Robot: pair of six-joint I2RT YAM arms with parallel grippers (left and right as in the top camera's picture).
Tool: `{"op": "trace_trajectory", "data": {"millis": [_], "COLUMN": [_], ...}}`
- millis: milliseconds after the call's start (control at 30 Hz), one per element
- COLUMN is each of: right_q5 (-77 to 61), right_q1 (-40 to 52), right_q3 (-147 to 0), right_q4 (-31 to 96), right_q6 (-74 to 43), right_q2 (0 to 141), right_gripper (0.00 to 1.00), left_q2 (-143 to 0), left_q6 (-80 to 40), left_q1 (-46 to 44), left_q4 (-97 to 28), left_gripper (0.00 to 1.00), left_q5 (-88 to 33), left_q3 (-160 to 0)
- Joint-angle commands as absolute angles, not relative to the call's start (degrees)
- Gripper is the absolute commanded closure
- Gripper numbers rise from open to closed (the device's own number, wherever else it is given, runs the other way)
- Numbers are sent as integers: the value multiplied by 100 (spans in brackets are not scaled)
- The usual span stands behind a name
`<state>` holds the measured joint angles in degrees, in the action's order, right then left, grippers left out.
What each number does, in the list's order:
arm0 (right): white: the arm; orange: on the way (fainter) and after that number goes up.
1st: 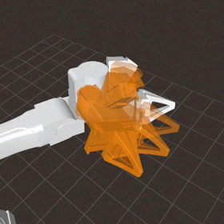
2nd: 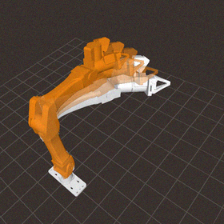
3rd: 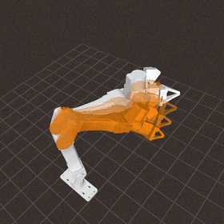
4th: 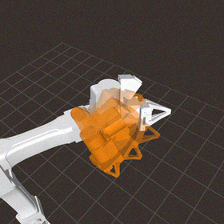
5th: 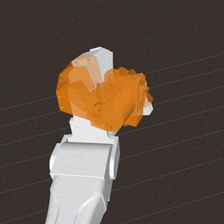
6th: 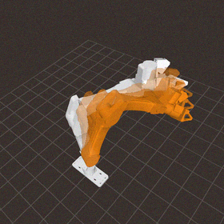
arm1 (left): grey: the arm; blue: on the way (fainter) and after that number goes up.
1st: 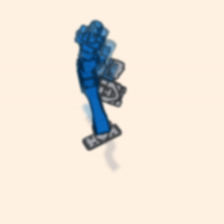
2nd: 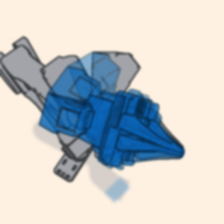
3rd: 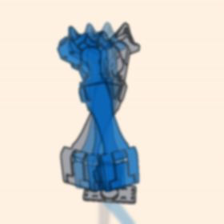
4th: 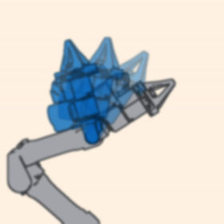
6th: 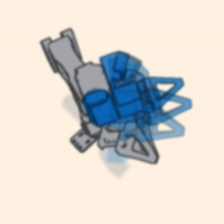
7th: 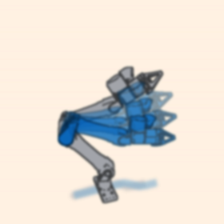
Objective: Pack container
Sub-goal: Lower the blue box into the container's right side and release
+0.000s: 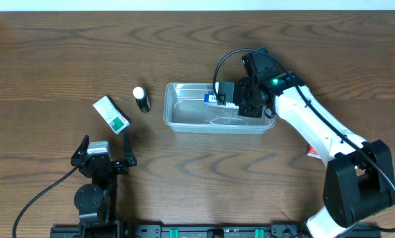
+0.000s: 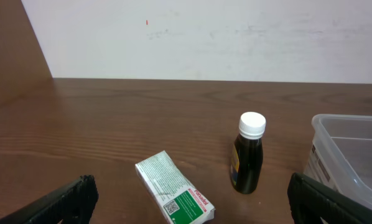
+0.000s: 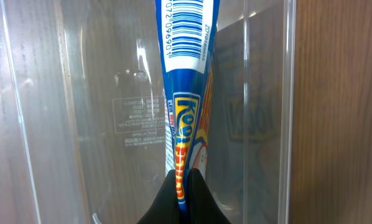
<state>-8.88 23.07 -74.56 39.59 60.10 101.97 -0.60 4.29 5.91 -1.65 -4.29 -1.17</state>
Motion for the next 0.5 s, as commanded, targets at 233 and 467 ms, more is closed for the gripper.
{"op": "trace_trajectory", "data": {"millis": [233,467], "right_q5": [-989,-989], "right_q1": [2049,2029], "right_q3": [-7494,-7494], "right_q4": [3809,3793], "right_q6": [6158,6134], "right_q2": [10468,10486], "right_gripper": [99,35], "left_q2": [-30,-30], "left_q6": [379,379], "left_q1": [620,620], "left_q4": [-362,-362], "left_gripper": [2,2], "left_q5": [-495,-493], "left_q3": [-23,-23]}}
